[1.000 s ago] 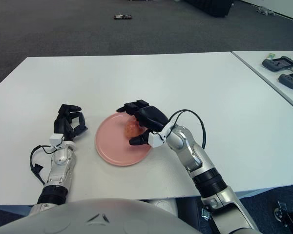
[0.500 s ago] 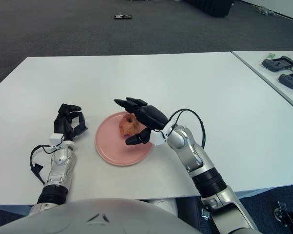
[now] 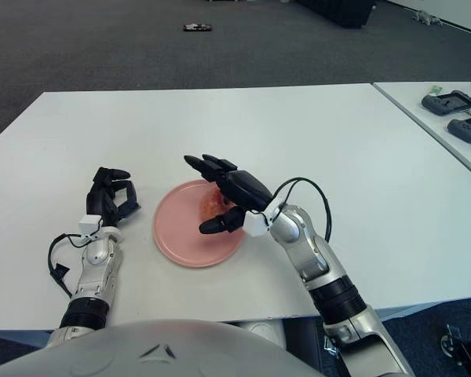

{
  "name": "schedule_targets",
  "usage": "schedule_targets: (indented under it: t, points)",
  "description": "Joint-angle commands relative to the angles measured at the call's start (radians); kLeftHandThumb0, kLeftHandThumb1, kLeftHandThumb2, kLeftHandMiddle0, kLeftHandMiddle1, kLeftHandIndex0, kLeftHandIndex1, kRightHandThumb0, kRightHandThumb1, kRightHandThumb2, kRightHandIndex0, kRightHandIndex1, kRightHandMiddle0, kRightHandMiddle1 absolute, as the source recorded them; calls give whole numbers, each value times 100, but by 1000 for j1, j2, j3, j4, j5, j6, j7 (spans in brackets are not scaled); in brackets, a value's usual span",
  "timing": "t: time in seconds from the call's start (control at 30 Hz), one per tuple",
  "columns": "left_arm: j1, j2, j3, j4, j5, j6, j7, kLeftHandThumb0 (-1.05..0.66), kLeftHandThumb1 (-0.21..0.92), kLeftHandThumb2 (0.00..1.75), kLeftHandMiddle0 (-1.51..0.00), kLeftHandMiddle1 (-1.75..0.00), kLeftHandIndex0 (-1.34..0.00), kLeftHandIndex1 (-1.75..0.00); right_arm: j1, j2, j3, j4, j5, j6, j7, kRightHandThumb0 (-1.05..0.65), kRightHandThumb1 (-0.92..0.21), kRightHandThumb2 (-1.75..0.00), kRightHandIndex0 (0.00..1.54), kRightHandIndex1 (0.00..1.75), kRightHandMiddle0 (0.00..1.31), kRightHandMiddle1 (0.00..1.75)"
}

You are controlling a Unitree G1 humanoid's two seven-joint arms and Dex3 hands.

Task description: Put the apple into the plate.

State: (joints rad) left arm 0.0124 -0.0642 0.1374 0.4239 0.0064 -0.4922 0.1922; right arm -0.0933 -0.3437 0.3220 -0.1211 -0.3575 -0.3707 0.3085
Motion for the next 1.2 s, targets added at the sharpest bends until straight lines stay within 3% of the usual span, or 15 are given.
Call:
schedule_targets:
  t: [0.0, 0.1, 0.2, 0.23, 0.27, 0.33, 0.43, 0.53, 0.67, 0.73, 0.93, 1.17]
  points:
    - [34, -4, 4, 44, -10, 35, -5, -44, 45, 116, -70, -175, -50, -175, 18, 46, -38, 2, 79, -28, -45, -105, -83, -54, 0, 0, 0, 0]
    - [33, -5, 5, 45, -13, 35, -6, -43, 45, 116, -70, -175, -50, -175, 32, 85, -57, 15, 121, -34, -74, -105, -87, -56, 0, 0, 0, 0]
    - [32, -7, 5, 47, -16, 25, -8, -44, 45, 116, -69, -175, -50, -175, 37, 172, -101, 68, 144, -85, -190, -101, -90, -71, 2, 1, 0, 0]
    - [32, -7, 5, 48, -17, 23, -9, -44, 45, 116, -69, -175, -50, -175, 39, 195, -110, 80, 148, -103, -219, -98, -91, -75, 1, 18, 0, 24]
    - [32, -7, 5, 48, -17, 21, -10, -44, 45, 116, -69, -175, -50, -175, 45, 224, -120, 89, 150, -125, -255, -97, -91, -76, 1, 25, 0, 33]
    - [33, -7, 5, 47, -16, 21, -11, -44, 45, 116, -69, -175, -50, -175, 49, 270, -138, 109, 153, -164, -314, -89, -92, -79, 0, 58, 0, 80]
    - [33, -7, 4, 44, -14, 25, -11, -44, 45, 117, -69, -175, -51, -175, 48, 315, -160, 137, 159, -204, -373, -76, -84, -92, 0, 90, 0, 126]
    - [35, -8, 3, 39, -10, 32, -6, -44, 45, 116, -68, -175, -50, -175, 53, 354, -188, 154, 176, -214, -422, -68, -78, -103, 1, 111, 5, 148]
    - [37, -8, 0, 29, 1, 50, 2, -43, 45, 116, -68, -175, -50, -175, 54, 384, -258, 261, 219, -217, -480, -60, -74, -113, 13, 125, 14, 160]
    - [38, -6, -1, 25, 7, 61, 6, -43, 46, 115, -68, -175, -49, -175, 55, 406, -294, 301, 227, -181, -520, -50, -69, -103, 24, 127, 25, 167]
    - [39, -4, -3, 21, 14, 64, 9, -43, 47, 114, -67, -175, -49, -175, 64, 455, -309, 254, 184, -81, -593, -40, -64, -93, 40, 130, 35, 174]
    - [44, -3, -6, 14, 10, 70, 2, -43, 47, 114, -68, -175, -49, -175, 63, 444, -316, 256, 153, -4, -624, -39, -64, -91, 48, 134, 36, 175]
